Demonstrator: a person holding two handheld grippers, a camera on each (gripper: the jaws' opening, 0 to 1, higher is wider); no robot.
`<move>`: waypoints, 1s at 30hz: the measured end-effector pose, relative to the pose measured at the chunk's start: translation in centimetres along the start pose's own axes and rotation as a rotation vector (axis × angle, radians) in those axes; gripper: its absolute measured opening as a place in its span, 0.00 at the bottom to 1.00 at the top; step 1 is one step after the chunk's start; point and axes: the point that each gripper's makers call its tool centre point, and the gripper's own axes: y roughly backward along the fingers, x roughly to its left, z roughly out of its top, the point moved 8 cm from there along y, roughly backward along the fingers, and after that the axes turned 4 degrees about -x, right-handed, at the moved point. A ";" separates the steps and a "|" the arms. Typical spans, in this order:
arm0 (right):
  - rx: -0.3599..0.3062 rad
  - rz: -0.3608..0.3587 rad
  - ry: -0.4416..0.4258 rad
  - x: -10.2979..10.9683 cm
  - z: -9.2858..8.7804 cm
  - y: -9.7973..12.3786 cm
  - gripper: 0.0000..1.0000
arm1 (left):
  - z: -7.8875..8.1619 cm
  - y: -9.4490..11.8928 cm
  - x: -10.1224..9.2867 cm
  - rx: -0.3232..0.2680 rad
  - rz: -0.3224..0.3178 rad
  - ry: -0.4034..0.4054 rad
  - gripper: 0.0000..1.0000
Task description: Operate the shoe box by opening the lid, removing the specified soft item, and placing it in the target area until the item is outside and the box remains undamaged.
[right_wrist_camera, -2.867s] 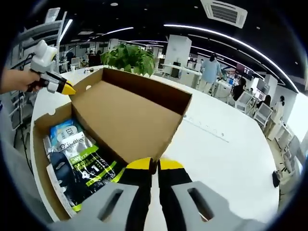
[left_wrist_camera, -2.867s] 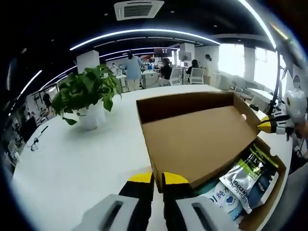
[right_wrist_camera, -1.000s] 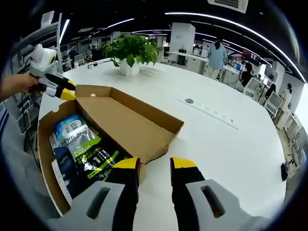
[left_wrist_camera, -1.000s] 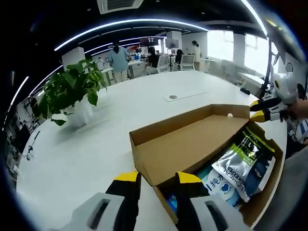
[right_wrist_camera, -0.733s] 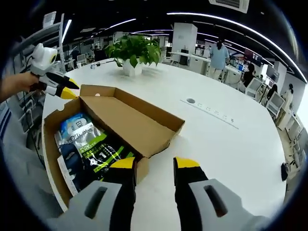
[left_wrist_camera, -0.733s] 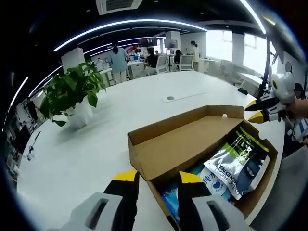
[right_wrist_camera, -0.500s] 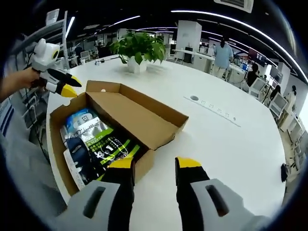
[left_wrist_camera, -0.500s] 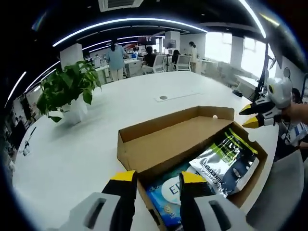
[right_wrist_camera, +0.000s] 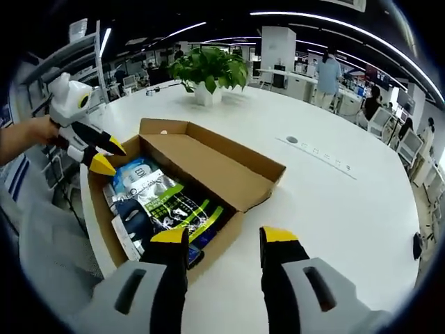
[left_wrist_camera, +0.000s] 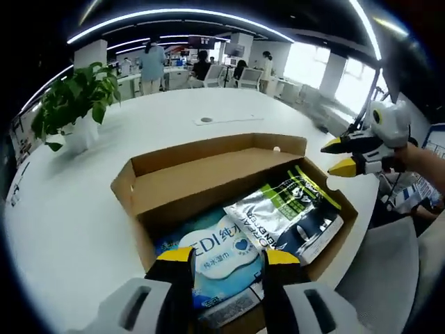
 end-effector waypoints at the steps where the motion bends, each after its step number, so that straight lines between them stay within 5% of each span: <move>1: 0.002 0.003 -0.001 0.1 -0.1 0.0 0.39 | -0.2 -0.1 -0.2 0.007 -0.012 0.014 0.38; 30: -0.012 0.090 -0.043 3.6 -1.0 1.0 0.52 | -2.8 -3.4 -2.2 0.093 -0.213 0.418 0.19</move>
